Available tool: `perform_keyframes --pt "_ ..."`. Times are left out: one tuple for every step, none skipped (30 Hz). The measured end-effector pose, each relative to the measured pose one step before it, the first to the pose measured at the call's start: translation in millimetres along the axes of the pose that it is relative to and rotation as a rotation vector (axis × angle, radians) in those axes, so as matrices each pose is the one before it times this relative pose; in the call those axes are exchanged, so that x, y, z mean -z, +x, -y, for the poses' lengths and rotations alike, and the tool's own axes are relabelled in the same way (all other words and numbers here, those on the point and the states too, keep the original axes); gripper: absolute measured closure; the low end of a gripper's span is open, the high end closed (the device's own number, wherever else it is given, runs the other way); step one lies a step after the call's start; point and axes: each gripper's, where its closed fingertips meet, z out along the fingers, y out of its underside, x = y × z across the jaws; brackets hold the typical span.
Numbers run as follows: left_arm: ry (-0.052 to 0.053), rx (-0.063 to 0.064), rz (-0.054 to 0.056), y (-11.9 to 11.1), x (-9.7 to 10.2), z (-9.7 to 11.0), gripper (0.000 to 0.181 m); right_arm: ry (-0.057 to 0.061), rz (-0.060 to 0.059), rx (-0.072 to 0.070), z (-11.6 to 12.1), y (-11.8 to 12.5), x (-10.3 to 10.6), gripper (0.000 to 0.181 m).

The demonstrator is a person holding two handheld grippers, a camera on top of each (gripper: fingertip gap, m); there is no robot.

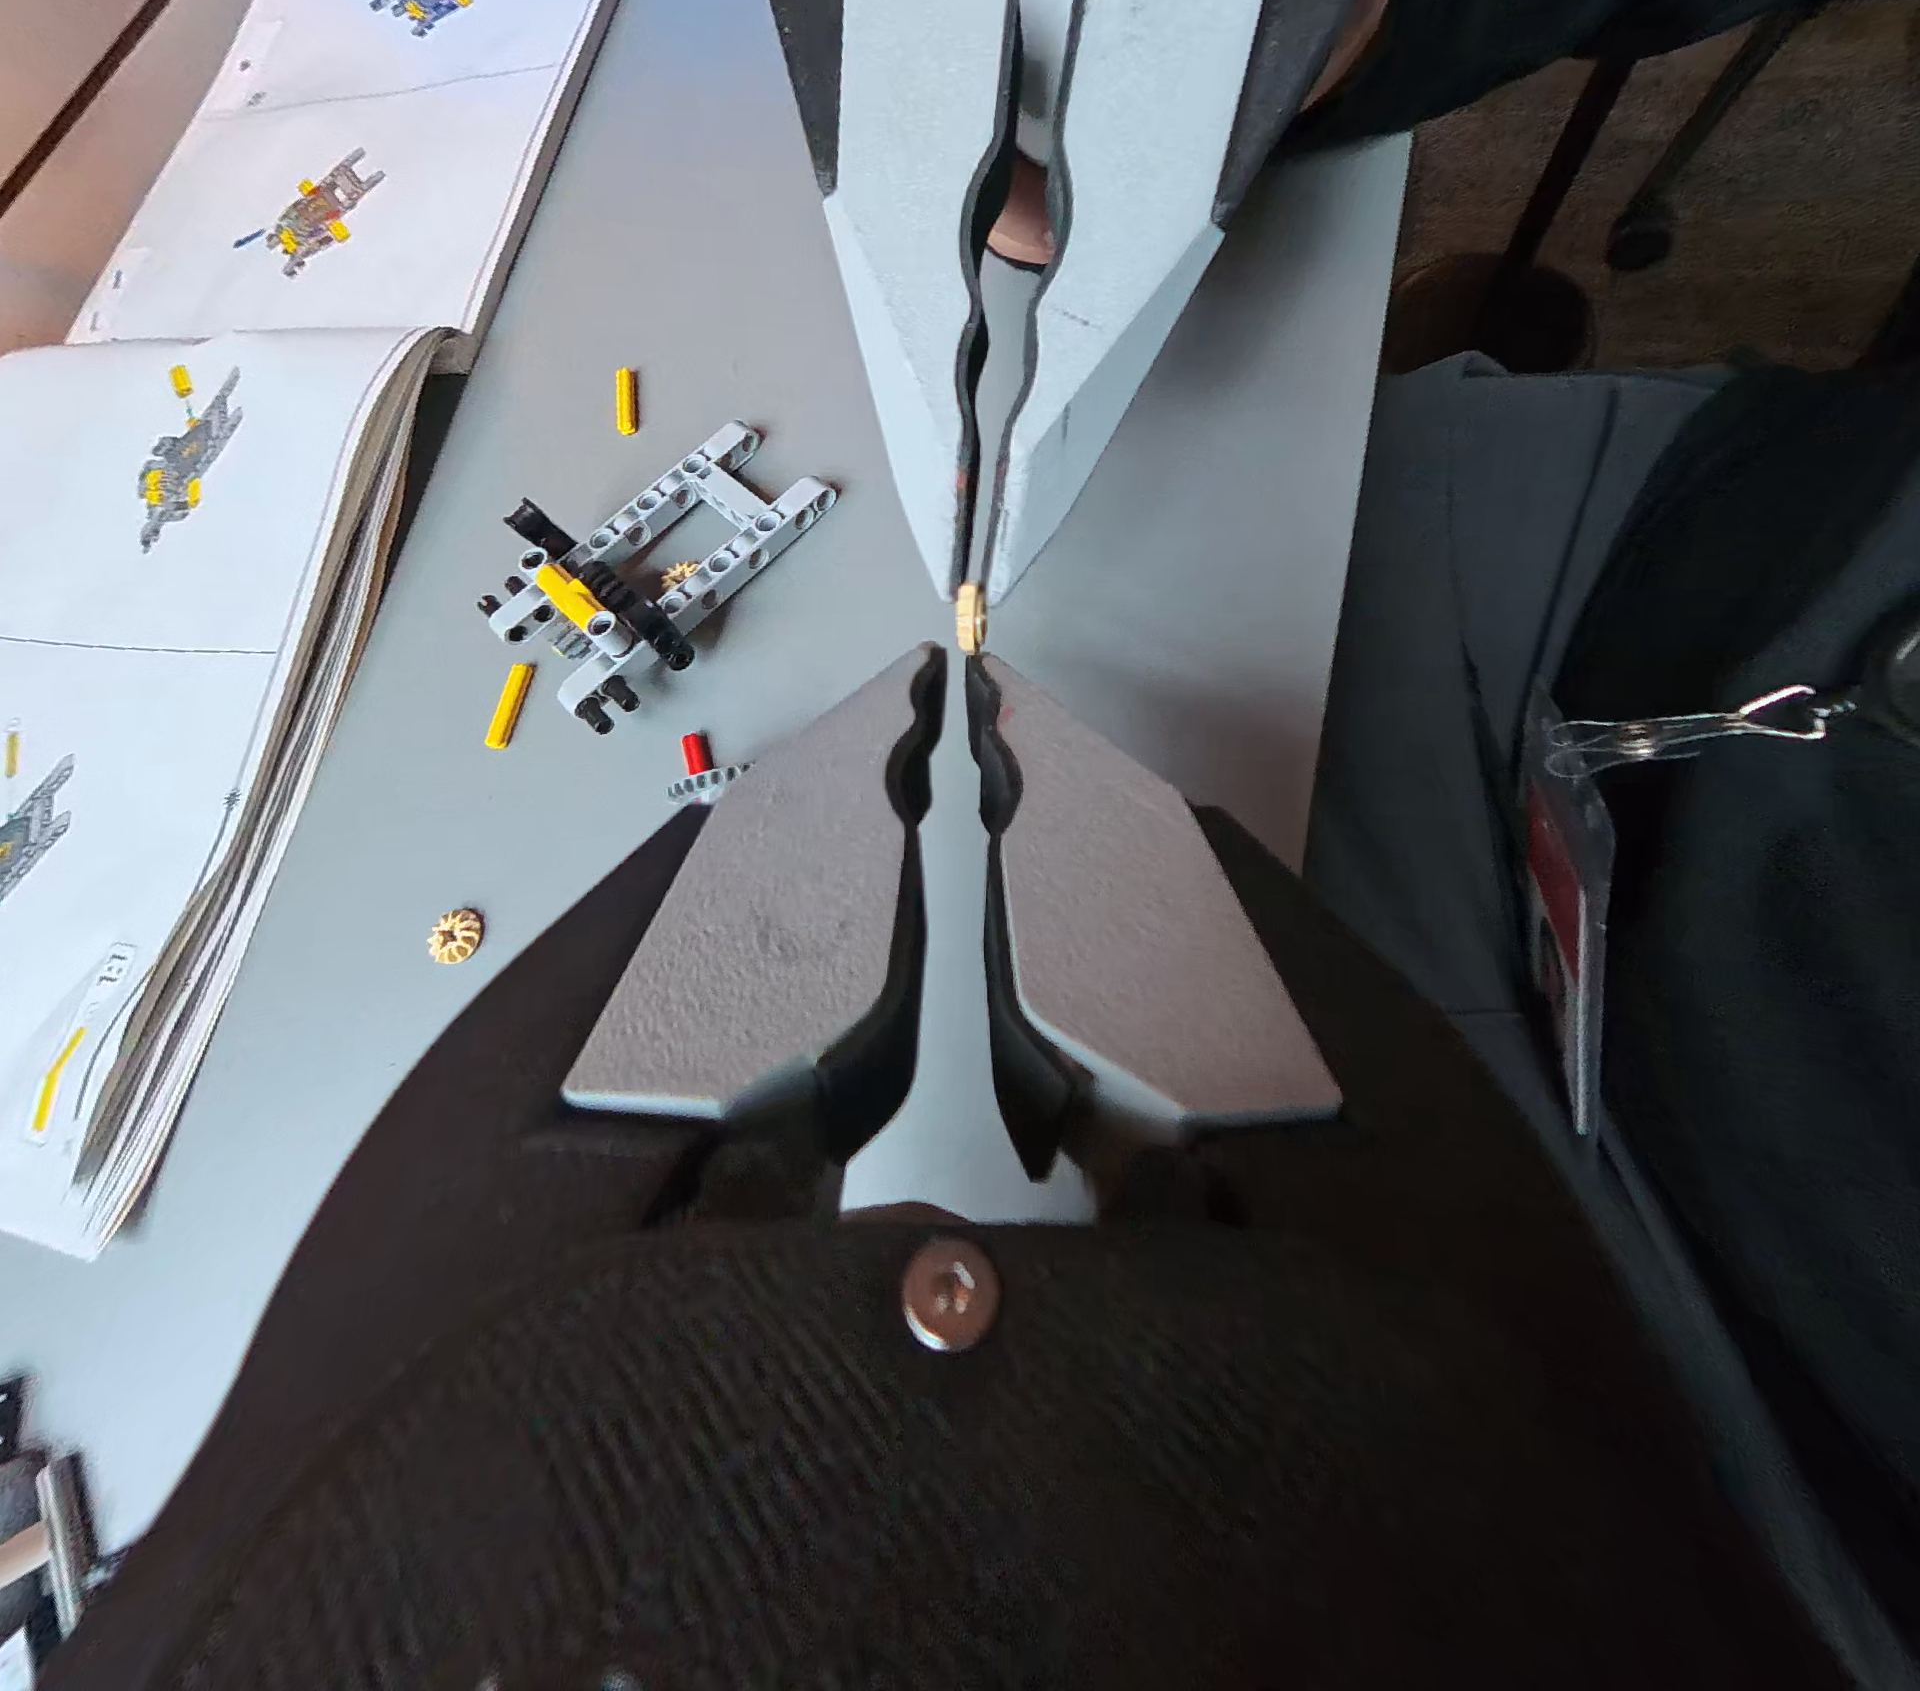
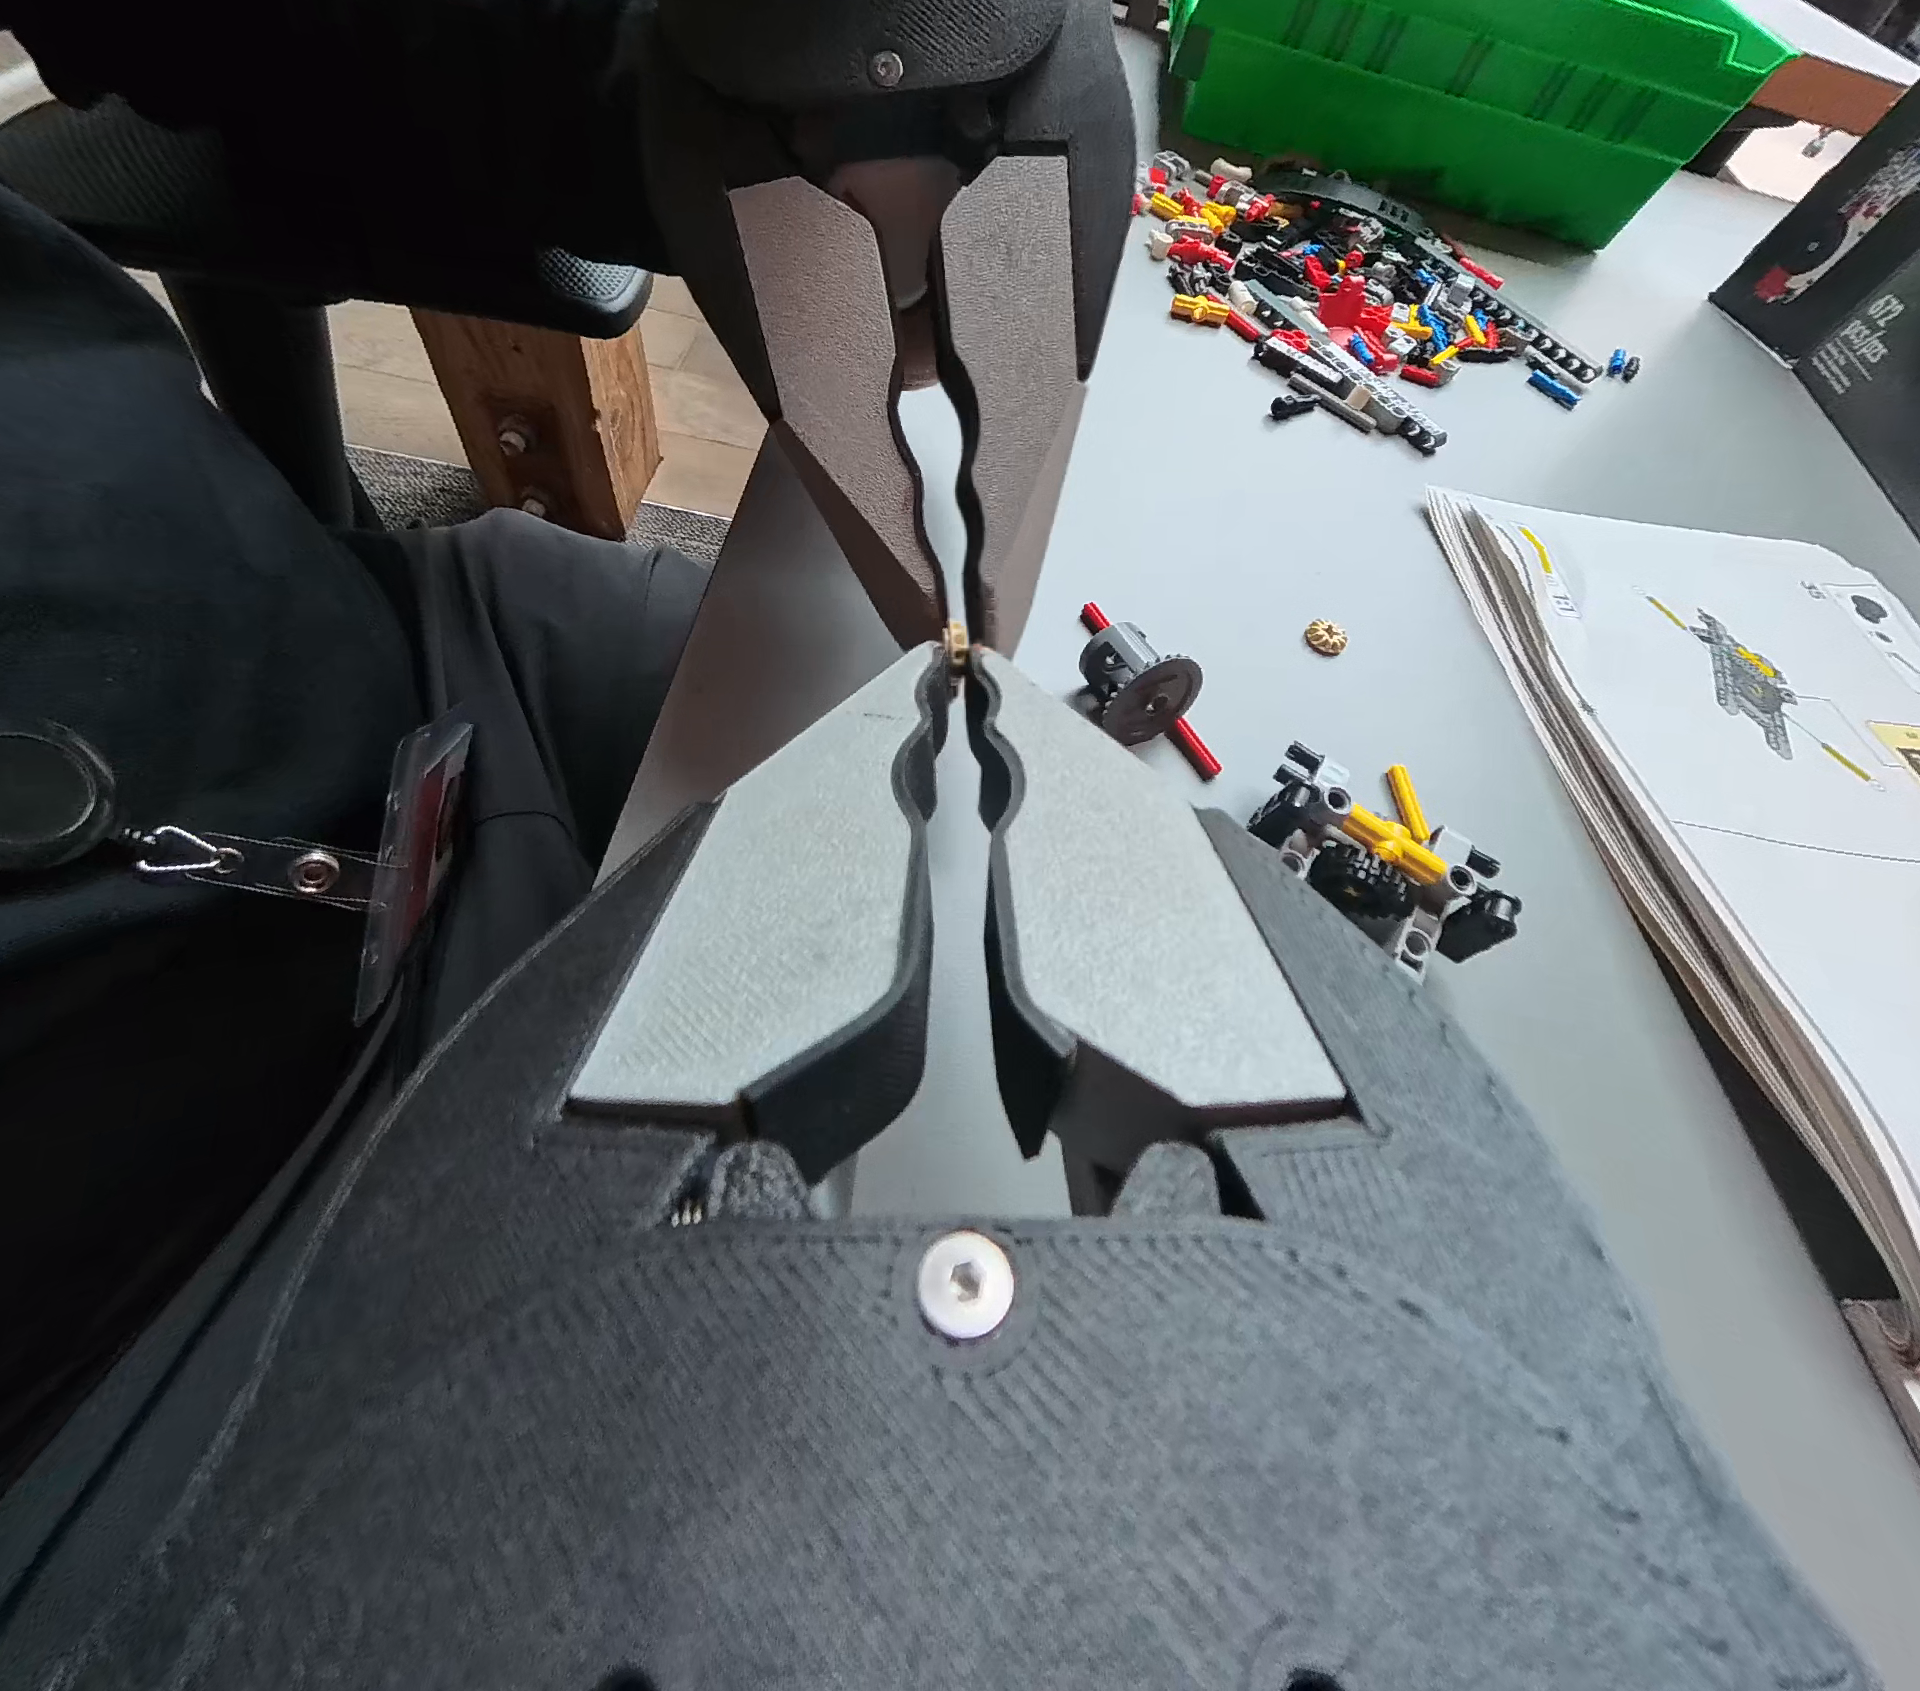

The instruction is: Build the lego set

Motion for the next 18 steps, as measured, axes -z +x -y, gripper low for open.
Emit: perform_keyframes --pt "0.0054 0.0001 -0.0095 1.40 -0.07 0.66 0.178 0.0024 -0.0037 -0.0034 0.20 1.08 0.34 0.181" --pt "0.0126 0.0029 -0.0150 2.34 -0.02 1.91 0.168 -0.0026 -0.0061 -0.0022 -0.54 1.21 0.09 0.181" --pt "0.0110 0.0100 -0.0121 1.70 0.21 2.08 0.166 -0.0036 -0.0003 0.0005 -0.66 0.17 -0.23 0.181" --pt "0.0059 0.0069 -0.0065 0.49 0.22 1.32 0.166 -0.0016 0.0045 0.0018 -0.20 -0.74 -0.37 0.181" --pt "-0.0001 0.0008 0.0082 -1.51 0.38 0.14 0.177 -0.0022 0.0031 0.0021 -0.16 -0.64 -0.32 0.181" --pt "-0.0005 -0.0065 0.0131 -2.14 0.34 -0.12 0.180 -0.0013 -0.0028 -0.0014 -0.10 0.21 -0.32 0.181" --pt "-0.0030 0.0004 0.0019 -0.37 -0.14 -0.45 0.180 -0.0020 -0.0014 -0.0014 -0.32 0.40 -0.16 0.181" --pt "-0.0027 0.0059 -0.0031 0.14 -0.15 -0.28 0.180 -0.0019 0.0014 -0.0011 -0.27 -0.10 -0.20 0.181" --pt "-0.0025 0.0045 -0.0012 -0.09 -0.09 -0.28 0.180 -0.0010 -0.0011 0.0011 -0.15 -0.04 -0.04 0.181" --pt "-0.0046 0.0015 -0.0018 0.07 -0.03 -0.19 0.180 -0.0011 -0.0020 0.0033 -0.09 -0.03 -0.10 0.181" --pt "-0.0079 -0.0022 0.0003 -0.16 0.06 -0.35 0.180 -0.0023 -0.0027 0.0042 -0.26 -0.06 -0.18 0.181" --pt "-0.0097 -0.0036 0.0021 0.07 0.07 -0.50 0.180 -0.0030 -0.0024 0.0035 -0.40 -0.12 -0.29 0.181" --pt "-0.0087 0.0019 0.0014 -0.04 -0.15 -0.50 0.180 -0.0030 -0.0012 0.0000 -0.43 0.14 -0.28 0.181" --pt "-0.0050 0.0122 -0.0007 -0.29 -0.35 -0.28 0.180 -0.0020 -0.0007 -0.0047 -0.31 0.62 -0.19 0.181" --pt "0.0006 0.0193 -0.0042 -0.25 -0.31 0.00 0.180 -0.0008 0.0000 -0.0077 -0.30 0.76 0.15 0.181" --pt "0.0042 0.0223 -0.0066 -0.42 -0.23 0.18 0.180 -0.0002 -0.0003 -0.0086 -0.29 0.90 0.23 0.181" --pt "0.0042 0.0241 -0.0074 -0.75 -0.06 0.05 0.180 0.0010 -0.0018 -0.0075 -0.10 1.11 0.43 0.181" --pt "0.0051 0.0299 -0.0049 -1.38 0.19 0.22 0.181 0.0024 -0.0059 -0.0062 -0.01 1.51 0.68 0.181"
